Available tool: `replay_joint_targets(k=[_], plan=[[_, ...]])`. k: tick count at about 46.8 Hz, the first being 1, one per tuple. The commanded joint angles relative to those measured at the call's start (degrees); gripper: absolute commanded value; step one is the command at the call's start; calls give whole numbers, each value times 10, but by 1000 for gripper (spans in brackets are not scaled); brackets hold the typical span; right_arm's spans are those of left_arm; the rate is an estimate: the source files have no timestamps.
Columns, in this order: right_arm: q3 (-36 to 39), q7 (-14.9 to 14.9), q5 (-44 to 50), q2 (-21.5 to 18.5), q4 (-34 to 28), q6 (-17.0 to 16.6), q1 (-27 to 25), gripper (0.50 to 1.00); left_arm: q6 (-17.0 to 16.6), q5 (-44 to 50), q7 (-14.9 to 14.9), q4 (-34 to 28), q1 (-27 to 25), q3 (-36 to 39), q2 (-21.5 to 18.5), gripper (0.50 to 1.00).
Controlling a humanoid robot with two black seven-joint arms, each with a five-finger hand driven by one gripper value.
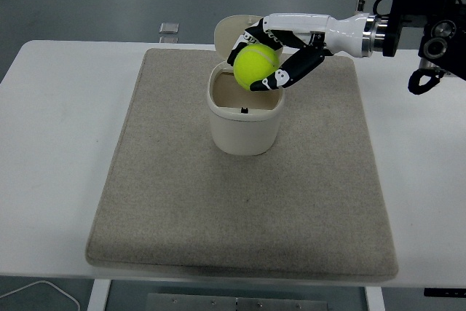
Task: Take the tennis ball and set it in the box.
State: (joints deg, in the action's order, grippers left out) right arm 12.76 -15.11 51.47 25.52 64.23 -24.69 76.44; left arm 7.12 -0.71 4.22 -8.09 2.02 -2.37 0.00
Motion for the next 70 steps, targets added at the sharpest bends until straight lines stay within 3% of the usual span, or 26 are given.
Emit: replay_joint_targets(k=[1, 25, 37, 48, 70], plan=[[-3, 2, 5, -9, -2, 15, -4, 500, 0, 0, 0, 0, 0, 0, 0, 996], [-11, 3, 6, -13, -2, 30, -9, 611, 0, 0, 0, 0, 0, 0, 0, 996], [-11, 3, 5, -12, -2, 30, -12, 717, 0, 0, 0, 0, 0, 0, 0, 996], [-17, 3, 6, -13, -2, 30, -16, 752, 0, 0, 0, 0, 0, 0, 0, 996], [-20, 3, 6, -12, -2, 29, -16, 756, 0, 0, 0, 0, 0, 0, 0, 996]])
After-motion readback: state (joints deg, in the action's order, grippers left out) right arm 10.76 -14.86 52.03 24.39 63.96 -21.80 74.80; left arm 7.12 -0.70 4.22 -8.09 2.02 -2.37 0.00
